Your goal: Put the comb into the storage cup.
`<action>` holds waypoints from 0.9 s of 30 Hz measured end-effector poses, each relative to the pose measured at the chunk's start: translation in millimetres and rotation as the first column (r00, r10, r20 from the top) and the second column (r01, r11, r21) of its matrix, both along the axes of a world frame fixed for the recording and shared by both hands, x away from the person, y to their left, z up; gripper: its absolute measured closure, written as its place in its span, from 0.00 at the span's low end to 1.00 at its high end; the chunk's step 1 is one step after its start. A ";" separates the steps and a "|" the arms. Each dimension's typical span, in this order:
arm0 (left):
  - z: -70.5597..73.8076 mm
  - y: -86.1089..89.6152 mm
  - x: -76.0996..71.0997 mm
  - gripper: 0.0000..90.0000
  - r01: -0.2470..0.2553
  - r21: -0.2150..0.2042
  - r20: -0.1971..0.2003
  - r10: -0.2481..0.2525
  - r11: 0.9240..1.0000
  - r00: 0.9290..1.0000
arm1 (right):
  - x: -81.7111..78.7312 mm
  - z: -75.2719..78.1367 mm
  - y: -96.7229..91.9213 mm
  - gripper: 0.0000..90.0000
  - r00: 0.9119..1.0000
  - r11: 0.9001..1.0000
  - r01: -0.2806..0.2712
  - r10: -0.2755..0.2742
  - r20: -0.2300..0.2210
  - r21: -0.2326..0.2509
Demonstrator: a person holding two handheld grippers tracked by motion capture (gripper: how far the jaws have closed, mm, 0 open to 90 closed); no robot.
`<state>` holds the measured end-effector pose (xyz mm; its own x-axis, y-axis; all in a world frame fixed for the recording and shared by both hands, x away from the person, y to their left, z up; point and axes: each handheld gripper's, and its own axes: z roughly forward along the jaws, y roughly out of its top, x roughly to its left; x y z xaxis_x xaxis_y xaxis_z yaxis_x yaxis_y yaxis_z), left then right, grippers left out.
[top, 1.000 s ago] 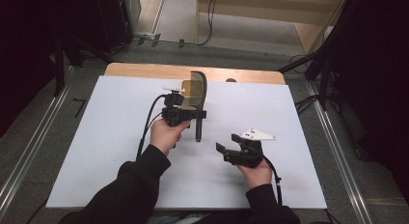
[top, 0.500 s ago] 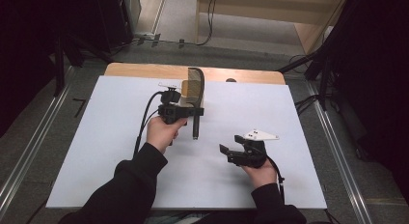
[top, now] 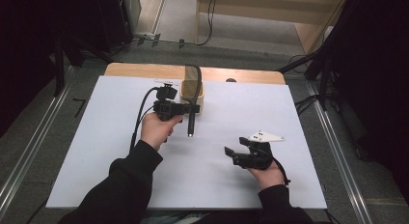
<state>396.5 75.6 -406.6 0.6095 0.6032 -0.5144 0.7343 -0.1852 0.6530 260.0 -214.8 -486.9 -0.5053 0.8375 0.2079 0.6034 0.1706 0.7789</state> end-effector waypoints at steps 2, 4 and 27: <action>2.0 1.1 0.5 0.81 0.001 0.000 0.004 -0.001 1.000 1.000 | -0.3 -0.2 -0.4 0.26 1.000 1.000 -0.010 0.010 -0.006 -0.002; 3.7 1.8 0.9 0.81 0.004 -0.006 0.003 -0.004 1.000 1.000 | -1.2 0.1 -0.4 0.26 1.000 1.000 -0.014 0.014 -0.008 -0.005; 17.8 -10.9 12.6 0.81 0.038 -0.016 0.032 -0.038 0.999 0.999 | -13.1 -1.5 -15.7 0.26 0.997 0.998 -0.059 0.057 -0.042 -0.032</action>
